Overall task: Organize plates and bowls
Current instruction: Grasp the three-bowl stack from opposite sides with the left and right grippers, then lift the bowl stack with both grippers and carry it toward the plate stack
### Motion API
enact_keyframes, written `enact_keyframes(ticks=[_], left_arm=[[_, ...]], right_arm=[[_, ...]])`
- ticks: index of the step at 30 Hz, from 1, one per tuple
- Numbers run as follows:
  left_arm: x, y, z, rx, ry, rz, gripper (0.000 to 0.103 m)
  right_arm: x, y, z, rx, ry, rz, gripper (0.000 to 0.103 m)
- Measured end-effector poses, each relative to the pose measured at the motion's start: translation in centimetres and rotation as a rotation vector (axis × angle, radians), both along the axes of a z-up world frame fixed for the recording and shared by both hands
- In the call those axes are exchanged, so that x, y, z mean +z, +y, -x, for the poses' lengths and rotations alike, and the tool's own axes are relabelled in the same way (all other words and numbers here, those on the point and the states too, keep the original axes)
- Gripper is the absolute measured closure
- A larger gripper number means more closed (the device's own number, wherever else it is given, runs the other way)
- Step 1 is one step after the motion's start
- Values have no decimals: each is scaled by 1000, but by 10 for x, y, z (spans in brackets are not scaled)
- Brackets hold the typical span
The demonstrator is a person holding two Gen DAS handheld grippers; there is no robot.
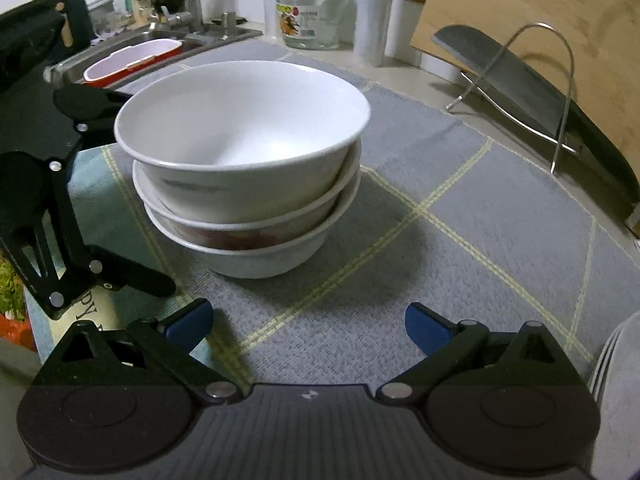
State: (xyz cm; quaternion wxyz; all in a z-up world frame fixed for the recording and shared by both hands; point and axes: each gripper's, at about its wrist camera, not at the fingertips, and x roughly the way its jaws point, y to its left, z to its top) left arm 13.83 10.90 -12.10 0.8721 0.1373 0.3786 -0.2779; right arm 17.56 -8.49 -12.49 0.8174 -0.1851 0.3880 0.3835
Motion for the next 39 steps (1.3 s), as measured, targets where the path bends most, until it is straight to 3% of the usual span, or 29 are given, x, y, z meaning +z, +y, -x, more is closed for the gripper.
enact_keyframes(ticks=[11,16,20,26,31,39], left_arm=[[-2,4,-9,-120,-37,28,0],[3,7,-16,-184,-13,56,3],[12,6,-17,-244,-38,45,3],[19,2,-23,-334,-31,15,14],[21,5,-34,-365,3,34,20],[20,8,-43,-399,52,57,20]], right_arm=[[1,3,-4,3,0,2,0],[6,5,-12,102,-10,9,0],[17,6,-18,202,-14,-17,0],[25,12,-30,330,-9,-18,4],[27,16,-38,391,22,-7,10],[28,19,-43,429,83,-8,18]])
